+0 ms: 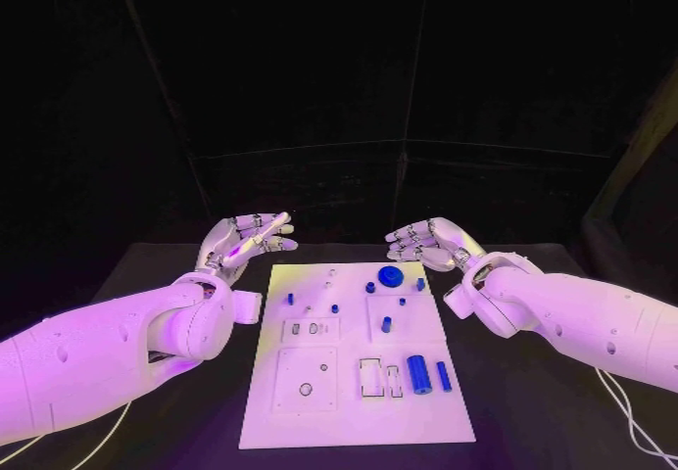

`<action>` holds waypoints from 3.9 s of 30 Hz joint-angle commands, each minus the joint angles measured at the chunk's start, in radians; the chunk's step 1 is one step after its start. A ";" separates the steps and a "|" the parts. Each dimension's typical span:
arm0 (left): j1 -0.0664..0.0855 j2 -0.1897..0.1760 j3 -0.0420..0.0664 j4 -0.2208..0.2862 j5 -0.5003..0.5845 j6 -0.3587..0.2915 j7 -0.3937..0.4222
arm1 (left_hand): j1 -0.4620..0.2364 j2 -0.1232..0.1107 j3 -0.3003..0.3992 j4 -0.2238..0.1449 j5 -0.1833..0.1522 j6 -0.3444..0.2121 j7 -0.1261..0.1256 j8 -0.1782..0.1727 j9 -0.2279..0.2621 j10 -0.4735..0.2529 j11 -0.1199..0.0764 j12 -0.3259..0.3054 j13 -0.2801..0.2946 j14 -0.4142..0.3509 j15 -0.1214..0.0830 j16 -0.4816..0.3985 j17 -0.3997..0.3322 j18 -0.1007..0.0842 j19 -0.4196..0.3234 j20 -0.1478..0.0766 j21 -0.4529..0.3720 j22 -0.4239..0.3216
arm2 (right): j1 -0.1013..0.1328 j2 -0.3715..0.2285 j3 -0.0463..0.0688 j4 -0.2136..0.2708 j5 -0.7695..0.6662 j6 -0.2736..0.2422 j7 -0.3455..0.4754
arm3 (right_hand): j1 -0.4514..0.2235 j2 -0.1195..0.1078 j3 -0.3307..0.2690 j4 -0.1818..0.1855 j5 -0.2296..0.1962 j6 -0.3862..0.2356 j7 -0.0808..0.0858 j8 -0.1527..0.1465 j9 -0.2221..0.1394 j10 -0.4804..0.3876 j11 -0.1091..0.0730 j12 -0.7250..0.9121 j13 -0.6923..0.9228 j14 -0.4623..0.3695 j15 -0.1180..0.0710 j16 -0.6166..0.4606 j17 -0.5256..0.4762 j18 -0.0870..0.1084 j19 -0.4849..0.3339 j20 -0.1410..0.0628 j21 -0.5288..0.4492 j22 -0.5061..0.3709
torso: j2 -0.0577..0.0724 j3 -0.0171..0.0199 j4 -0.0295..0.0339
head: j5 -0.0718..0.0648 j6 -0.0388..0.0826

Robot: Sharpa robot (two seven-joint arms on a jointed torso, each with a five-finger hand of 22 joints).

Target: Assemble the parts on the task board

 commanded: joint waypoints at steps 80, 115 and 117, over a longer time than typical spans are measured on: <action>0.001 -0.039 0.000 0.090 -0.038 0.146 -0.088 | 0.013 0.006 -0.003 -0.019 0.004 0.007 0.005 -0.027 -0.011 0.011 0.003 -0.034 -0.006 0.017 0.000 -0.025 0.018 0.005 0.017 -0.003 -0.001 -0.010 | 0.070 0.130 0.028 -0.019 -0.768 0.058 -0.423 | -0.069 -0.050 0.282 -0.030 -0.055 0.230 -0.057 -0.054 0.004 0.211 -0.085 -0.059 0.004 0.384 -0.123 0.906 0.741 -0.039 0.299 -0.125 0.907 0.729 | 0.112 -0.0199 0.0356 | -0.028 0.022; 0.003 -0.037 0.001 0.094 -0.038 0.155 -0.093 | 0.014 0.009 -0.002 -0.021 0.004 0.007 0.006 -0.029 -0.011 0.011 0.004 -0.038 -0.006 0.017 0.001 -0.028 0.020 0.005 0.017 -0.002 -0.002 -0.011 | 0.082 0.315 0.028 -0.193 -0.770 0.080 -0.428 | -0.084 -0.071 0.311 -0.015 -0.060 0.224 -0.054 -0.059 0.002 0.202 -0.082 -0.060 0.003 0.378 -0.120 0.916 0.743 -0.039 0.293 -0.121 0.916 0.736 | 0.127 -0.0240 0.0403 | -0.022 0.023; 0.003 -0.037 0.001 0.093 -0.038 0.155 -0.093 | 0.014 0.009 -0.002 -0.021 0.004 0.007 0.006 -0.029 -0.011 0.011 0.004 -0.038 -0.006 0.017 0.001 -0.028 0.020 0.005 0.017 -0.002 -0.002 -0.011 | 0.082 0.318 0.028 -0.197 -0.770 0.089 -0.428 | -0.086 -0.072 0.312 -0.013 -0.062 0.224 -0.054 -0.059 0.003 0.202 -0.082 -0.060 0.003 0.378 -0.120 0.917 0.744 -0.039 0.293 -0.121 0.917 0.736 | 0.127 -0.0236 0.0404 | -0.021 0.022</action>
